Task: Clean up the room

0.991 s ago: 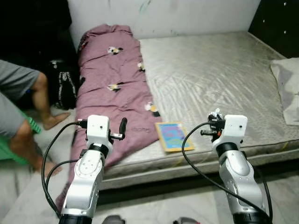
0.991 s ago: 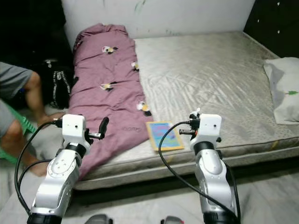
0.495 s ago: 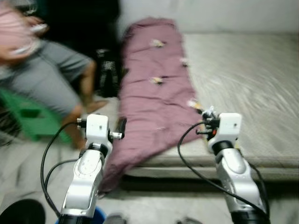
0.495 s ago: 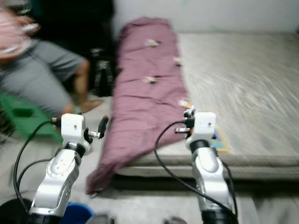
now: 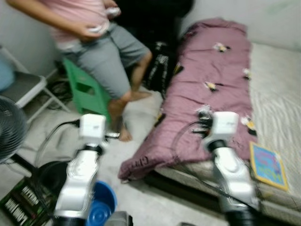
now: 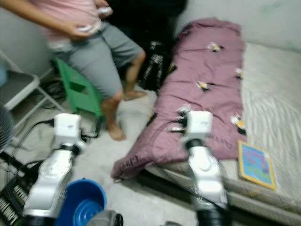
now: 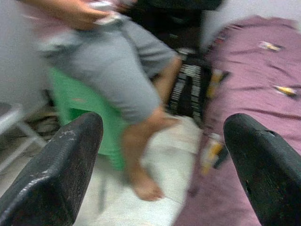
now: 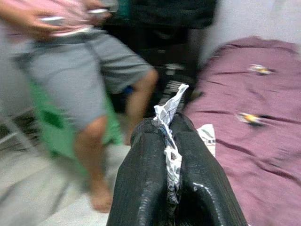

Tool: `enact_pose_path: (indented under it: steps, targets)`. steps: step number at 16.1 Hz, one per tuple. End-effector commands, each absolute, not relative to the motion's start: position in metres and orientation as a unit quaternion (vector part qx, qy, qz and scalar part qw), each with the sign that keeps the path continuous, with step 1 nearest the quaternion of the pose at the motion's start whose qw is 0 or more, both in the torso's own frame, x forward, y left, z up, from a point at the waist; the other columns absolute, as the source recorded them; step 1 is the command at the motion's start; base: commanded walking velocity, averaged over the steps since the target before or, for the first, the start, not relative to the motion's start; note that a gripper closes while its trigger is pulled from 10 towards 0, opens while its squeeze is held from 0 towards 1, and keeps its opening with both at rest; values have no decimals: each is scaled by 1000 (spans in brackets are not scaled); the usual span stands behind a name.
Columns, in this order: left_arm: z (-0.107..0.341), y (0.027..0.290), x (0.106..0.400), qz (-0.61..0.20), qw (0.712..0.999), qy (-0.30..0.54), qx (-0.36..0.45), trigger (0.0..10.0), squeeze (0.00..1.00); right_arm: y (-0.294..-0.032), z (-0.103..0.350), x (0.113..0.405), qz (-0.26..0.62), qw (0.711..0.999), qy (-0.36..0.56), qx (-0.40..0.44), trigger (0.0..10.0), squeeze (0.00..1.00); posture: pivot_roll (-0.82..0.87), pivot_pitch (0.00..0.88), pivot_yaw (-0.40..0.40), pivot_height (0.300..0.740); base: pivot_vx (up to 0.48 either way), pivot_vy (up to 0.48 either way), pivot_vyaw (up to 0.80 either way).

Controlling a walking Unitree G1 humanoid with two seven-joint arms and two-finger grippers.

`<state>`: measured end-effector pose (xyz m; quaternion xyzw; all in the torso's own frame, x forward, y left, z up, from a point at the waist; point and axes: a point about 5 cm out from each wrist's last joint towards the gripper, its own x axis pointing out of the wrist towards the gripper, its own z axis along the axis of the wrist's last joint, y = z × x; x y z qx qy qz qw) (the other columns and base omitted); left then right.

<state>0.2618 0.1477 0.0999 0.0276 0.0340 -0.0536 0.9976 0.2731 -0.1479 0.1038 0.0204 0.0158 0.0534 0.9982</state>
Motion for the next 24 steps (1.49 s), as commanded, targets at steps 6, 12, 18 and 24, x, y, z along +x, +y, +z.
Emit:
enact_pose_path:
  steps: [6,12,18,24]
  targets:
    - [101,144,261,-55,998,28,29,10000,0,-156,103,271,43,999,14,15,10000,0,7,0,12,740,0,0,788]
    - [98,152,259,-26,999,26,37,10000,0,-156,102,275,51,999,14,12,10000,0,27,0,-2,740,0,0,788]
    - [95,166,247,18,998,26,45,10000,0,-137,102,289,96,995,17,18,10000,0,92,0,-57,740,0,0,208]
    - [96,160,254,-6,999,23,48,10000,0,-145,101,284,81,997,11,5,10000,0,50,0,-19,740,0,0,666]
